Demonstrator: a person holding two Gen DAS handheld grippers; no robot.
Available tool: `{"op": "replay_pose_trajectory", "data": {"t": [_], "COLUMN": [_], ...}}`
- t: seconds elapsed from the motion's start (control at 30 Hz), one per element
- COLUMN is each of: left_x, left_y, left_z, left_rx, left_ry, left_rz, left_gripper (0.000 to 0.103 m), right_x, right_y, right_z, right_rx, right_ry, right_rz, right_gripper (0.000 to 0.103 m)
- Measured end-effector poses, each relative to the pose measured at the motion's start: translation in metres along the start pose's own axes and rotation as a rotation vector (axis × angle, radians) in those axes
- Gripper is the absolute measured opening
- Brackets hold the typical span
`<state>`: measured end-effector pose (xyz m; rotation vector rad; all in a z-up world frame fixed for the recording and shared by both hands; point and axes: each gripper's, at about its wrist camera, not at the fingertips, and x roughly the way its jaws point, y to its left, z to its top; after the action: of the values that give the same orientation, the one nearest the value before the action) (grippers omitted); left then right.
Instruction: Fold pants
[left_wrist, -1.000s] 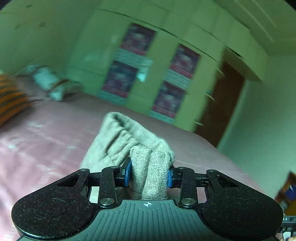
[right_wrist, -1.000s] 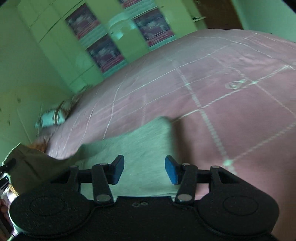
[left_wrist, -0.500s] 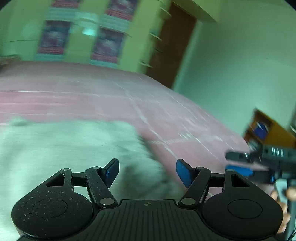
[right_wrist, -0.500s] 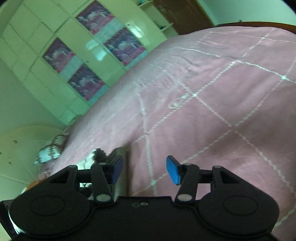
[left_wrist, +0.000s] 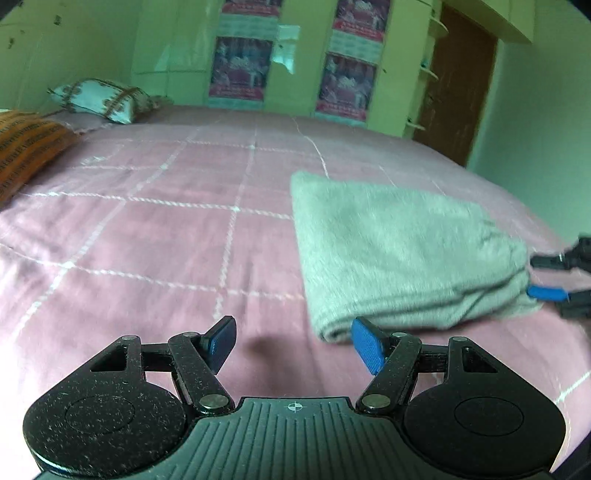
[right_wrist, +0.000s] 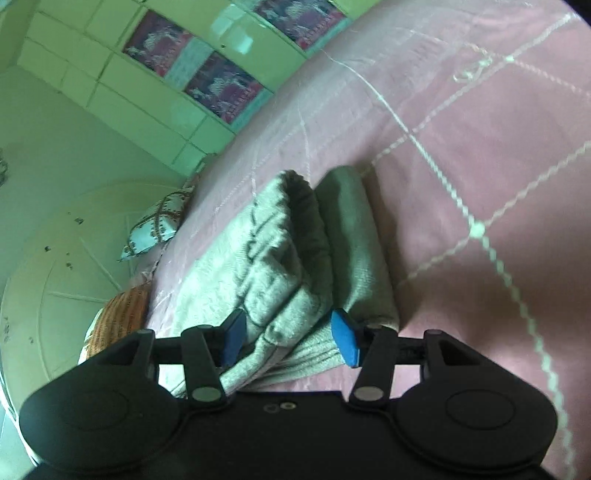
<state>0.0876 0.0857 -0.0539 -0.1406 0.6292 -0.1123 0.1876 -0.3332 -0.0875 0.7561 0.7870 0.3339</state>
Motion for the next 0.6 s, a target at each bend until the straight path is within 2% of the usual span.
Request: {"op": "replay_pose_trajectory", "data": {"t": [0.17, 0.33, 0.47, 0.57, 0.6], "left_x": [0.019, 0.037, 0.045, 0.049, 0.050], "left_y": [-0.015, -0.005, 0.007, 0.010, 0.009], "left_z": [-0.005, -0.001, 0.001, -0.001, -0.001], "left_rx": [0.028, 0.016, -0.029, -0.038, -0.039], "left_ry": [0.007, -0.008, -0.014, -0.012, -0.014], "left_rz": [-0.019, -0.023, -0.054, -0.060, -0.064], "left_gripper": [0.069, 0.069, 0.069, 0.069, 0.069], "right_x": [0.005, 0.020, 0.029, 0.036, 0.039], "right_y": [0.005, 0.007, 0.009, 0.015, 0.019], "right_z": [-0.003, -0.004, -0.003, -0.002, -0.002], "right_rx": [0.032, 0.083, 0.125, 0.110, 0.101], "right_ry": [-0.014, 0.020, 0.017, 0.022, 0.026], "right_rz": [-0.016, -0.008, -0.010, -0.047, -0.064], "right_gripper": [0.044, 0.046, 0.048, 0.049, 0.052]}}
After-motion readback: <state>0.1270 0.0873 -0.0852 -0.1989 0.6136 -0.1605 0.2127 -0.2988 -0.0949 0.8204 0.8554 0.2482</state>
